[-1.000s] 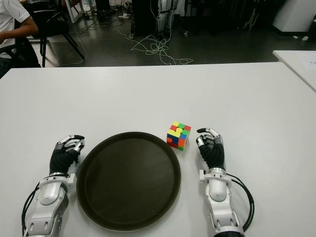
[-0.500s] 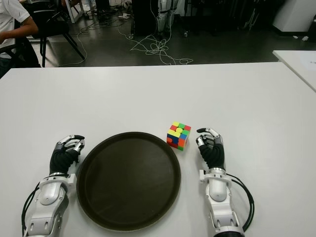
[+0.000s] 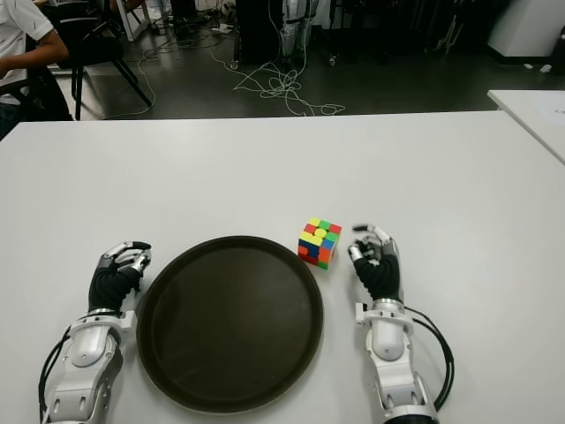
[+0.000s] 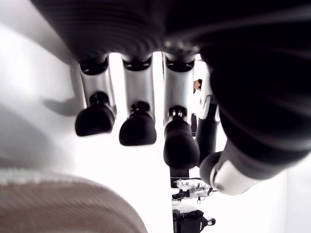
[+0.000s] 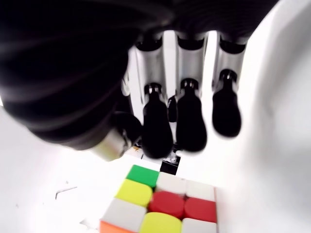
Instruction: Pick up the Rubik's Cube and put it in the plate
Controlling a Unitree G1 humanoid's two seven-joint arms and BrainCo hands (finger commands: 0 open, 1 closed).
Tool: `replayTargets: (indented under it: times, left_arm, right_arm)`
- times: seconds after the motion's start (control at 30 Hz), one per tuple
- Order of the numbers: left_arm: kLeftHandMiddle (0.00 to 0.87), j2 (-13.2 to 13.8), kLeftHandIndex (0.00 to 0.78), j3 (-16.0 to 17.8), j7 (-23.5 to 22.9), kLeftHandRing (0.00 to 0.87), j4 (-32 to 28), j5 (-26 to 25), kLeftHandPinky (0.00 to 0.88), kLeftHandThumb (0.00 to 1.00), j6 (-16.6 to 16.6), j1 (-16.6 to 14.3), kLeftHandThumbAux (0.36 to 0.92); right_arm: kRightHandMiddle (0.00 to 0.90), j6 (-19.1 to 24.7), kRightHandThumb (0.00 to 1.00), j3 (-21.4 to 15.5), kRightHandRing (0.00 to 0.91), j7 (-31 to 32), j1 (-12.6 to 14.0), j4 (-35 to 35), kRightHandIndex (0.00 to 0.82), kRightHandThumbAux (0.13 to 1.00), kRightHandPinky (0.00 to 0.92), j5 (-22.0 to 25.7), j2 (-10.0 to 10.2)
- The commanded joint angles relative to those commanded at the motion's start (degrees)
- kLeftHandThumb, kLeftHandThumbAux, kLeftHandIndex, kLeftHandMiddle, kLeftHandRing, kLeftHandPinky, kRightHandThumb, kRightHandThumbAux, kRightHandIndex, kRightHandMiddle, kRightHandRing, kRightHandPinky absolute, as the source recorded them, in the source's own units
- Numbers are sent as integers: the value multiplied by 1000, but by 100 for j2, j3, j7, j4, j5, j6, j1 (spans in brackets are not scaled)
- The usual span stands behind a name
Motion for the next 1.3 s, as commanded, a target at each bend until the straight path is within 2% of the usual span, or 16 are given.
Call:
replayTargets:
  times: [0.03, 0.13, 0.2, 0.37, 0.43, 0.6, 0.77, 0.9, 1.0, 1.3]
  left_arm:
    - [808, -1, 444, -1, -1, 815, -4, -1, 801, 711, 1, 4, 704]
    - [806, -2, 444, -9, 22, 814, -14, 19, 800, 711, 3, 7, 704]
    - [805, 1, 444, -19, 37, 813, -13, 42, 801, 711, -4, 5, 704]
    - [806, -15, 444, -37, 52, 816, -85, 55, 807, 711, 41, 23, 703]
    - [806, -15, 444, -37, 43, 818, -88, 51, 809, 711, 39, 27, 703]
    - [807, 4, 444, -40, 1, 821, -49, 37, 818, 711, -28, 30, 703]
    - [808, 18, 444, -47, -13, 818, -16, 44, 809, 710, -66, 26, 704]
    - [810, 13, 444, -48, -4, 817, -30, 44, 807, 710, -43, 29, 705]
    - [809, 3, 444, -55, 10, 817, -27, 50, 807, 710, -17, 14, 704]
    - [803, -26, 444, -41, 8, 815, -35, 2, 810, 711, 23, 2, 704]
  right_arm:
    - [391, -5, 102, 16, 408, -20, 12, -33, 312, 786, 352, -55, -16]
    - [335, -53, 33, 89, 344, -38, 25, -51, 262, 789, 277, -215, -98]
    - [291, -88, 17, 155, 294, 17, 33, -113, 221, 799, 226, -314, -175]
    - [199, -17, 2, 315, 198, 392, 29, -322, 155, 846, 167, -411, -448]
    - [164, 24, 1, 338, 159, 486, 33, -381, 131, 862, 130, -425, -500]
    - [133, 150, 0, 381, 125, 737, 64, -545, 106, 875, 103, -526, -638]
    - [119, 177, 0, 428, 112, 866, 76, -626, 95, 885, 116, -579, -754]
    - [115, 129, 0, 438, 109, 899, 62, -609, 92, 886, 128, -575, -782]
    - [95, 88, 0, 441, 86, 958, 38, -564, 80, 884, 103, -526, -813]
    - [65, 250, 0, 455, 58, 1163, 42, -618, 51, 883, 79, -470, -833]
